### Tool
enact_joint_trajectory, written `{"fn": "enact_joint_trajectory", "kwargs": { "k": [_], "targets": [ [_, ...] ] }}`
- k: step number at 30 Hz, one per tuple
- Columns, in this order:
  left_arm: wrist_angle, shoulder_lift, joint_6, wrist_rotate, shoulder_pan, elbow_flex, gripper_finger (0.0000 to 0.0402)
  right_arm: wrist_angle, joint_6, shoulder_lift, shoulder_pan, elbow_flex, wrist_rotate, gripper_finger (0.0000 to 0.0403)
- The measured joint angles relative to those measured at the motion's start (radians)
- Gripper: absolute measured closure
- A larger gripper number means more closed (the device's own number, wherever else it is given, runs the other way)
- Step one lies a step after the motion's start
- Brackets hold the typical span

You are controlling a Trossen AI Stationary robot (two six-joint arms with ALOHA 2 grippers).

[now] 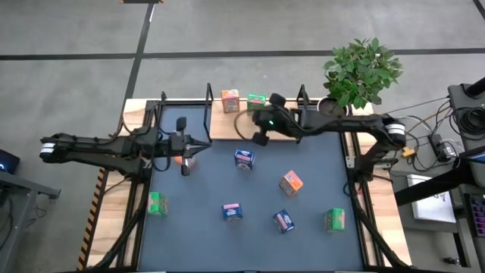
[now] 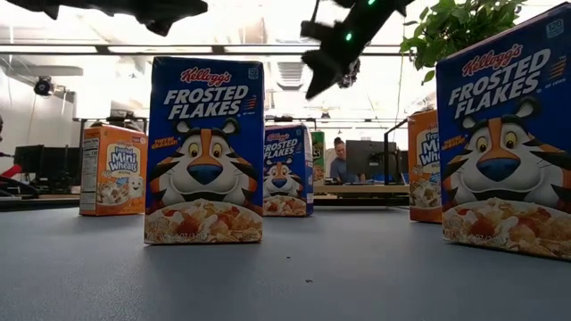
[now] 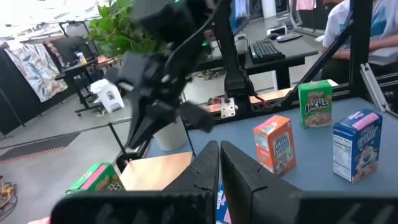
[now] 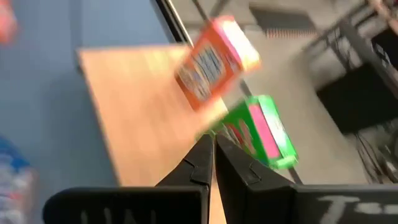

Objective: Stack cereal on shelf
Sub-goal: Put the center green cereal box on the shelf

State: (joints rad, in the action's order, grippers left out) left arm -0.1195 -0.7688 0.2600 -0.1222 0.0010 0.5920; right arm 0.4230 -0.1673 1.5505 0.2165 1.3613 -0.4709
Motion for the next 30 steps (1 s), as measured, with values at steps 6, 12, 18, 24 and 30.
{"fn": "enact_joint_trajectory", "kwargs": {
  "k": [6,12,18,24,30],
  "targets": [
    [0.004,0.032,0.0,0.0,0.001,-0.05,0.0402,0.127,-0.021,0.116,0.097,0.101,0.074,0.0394],
    [0.001,0.029,0.0,0.0,0.001,-0.058,0.0402,0.151,-0.062,0.179,0.14,0.134,0.116,0.0394],
    [0.003,0.022,0.014,0.0,0.0,-0.059,0.0402,0.139,-0.079,0.186,0.178,0.138,0.109,0.0394],
    [-0.001,0.02,0.015,0.0,0.001,-0.059,0.0402,0.131,-0.096,0.185,0.21,0.138,0.104,0.0394],
    [0.0,0.019,0.015,-0.001,0.001,-0.059,0.0402,0.101,-0.113,0.185,0.217,0.136,0.104,0.0394]
  ]
}}
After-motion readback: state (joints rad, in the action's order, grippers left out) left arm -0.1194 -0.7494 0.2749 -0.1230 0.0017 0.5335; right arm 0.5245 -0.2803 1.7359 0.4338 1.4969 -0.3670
